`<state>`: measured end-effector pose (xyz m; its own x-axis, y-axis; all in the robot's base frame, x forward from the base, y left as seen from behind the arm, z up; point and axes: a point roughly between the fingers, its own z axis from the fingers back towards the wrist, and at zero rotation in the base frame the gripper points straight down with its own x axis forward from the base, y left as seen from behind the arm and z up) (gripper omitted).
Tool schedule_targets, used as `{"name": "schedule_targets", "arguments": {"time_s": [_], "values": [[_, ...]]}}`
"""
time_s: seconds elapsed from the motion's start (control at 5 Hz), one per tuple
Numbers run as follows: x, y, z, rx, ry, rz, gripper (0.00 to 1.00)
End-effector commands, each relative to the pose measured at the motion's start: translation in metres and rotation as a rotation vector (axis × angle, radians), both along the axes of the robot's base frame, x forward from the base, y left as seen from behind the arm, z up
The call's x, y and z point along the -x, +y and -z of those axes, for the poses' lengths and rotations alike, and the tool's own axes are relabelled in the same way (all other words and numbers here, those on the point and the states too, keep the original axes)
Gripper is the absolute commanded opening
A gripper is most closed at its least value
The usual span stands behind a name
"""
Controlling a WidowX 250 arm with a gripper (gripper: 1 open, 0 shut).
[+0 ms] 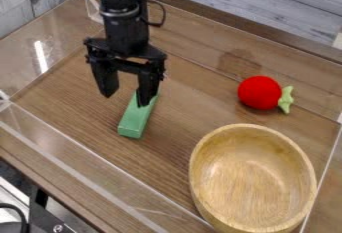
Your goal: Put the green block in the brown bowl
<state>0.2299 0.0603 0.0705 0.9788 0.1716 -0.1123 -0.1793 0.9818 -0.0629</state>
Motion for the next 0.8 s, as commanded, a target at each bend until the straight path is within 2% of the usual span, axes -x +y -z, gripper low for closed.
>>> {"name": "schedule_targets", "arguments": {"time_s": [0.0,0.2,0.6], "values": [[-0.001,-0.008,-0.002,-0.007,-0.027,0.002,1.00],[-0.001,-0.014,0.000,-0.008,-0.029,0.006,1.00],[-0.007,-0.011,0.034,-0.017,-0.052,0.089,1.00]]}}
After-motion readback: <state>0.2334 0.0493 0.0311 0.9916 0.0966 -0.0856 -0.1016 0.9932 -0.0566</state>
